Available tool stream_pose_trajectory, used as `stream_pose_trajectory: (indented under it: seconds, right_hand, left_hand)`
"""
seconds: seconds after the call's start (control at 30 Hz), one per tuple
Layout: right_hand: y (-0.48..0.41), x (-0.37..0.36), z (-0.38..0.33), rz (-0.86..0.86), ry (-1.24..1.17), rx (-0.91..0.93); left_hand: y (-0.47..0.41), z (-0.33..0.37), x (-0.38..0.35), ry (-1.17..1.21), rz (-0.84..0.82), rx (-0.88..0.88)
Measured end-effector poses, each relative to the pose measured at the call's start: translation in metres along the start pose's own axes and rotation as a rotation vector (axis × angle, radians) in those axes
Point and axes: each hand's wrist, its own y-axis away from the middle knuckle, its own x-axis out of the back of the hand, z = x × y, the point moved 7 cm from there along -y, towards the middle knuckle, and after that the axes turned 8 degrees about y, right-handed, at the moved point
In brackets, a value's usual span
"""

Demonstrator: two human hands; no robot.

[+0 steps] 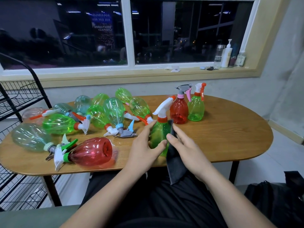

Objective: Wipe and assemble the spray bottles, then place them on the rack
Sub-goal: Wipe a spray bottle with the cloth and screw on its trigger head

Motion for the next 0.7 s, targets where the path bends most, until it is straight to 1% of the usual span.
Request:
stream_pose_trajectory:
  seconds: [0.1, 0.2, 0.37, 0.47, 0.5, 0.6, 0.7]
  right_hand:
    - [0.000, -0.001, 0.012, -0.045, 0.060, -0.089]
    - [-0.004, 0.003, 0.000, -0.032, -0.016, -0.121]
    - [-0.005, 0.010, -0.022, 0.029, -0.117, 0.007]
    - [-0.006, 0.008, -0.014, 0.024, -0.134, 0.013]
    - [-0.005, 0.006, -0.008, 0.002, -0.134, -0.006]
    - [-0.005, 0.005, 0.015, -0.019, -0.079, -0.148]
    - [-0.009, 0.004, 0.016, -0.077, -0.057, -0.186]
  left_hand:
    - [-0.001, 0.001, -0.001, -0.022, -0.014, -0.023]
    - [-0.001, 0.001, -0.001, -0.061, -0.006, -0.065]
    - [-0.003, -0.002, -0.001, -0.088, -0.010, -0.072]
    - [-0.003, -0.005, 0.000, -0.059, 0.002, -0.049]
    - [-0.003, -0.007, 0.001, -0.044, 0.006, -0.046]
    - [-0.002, -0.010, 0.002, 0.010, 0.013, 0.007]
    - [-0.001, -0.009, 0.001, 0.016, 0.004, 0.039]
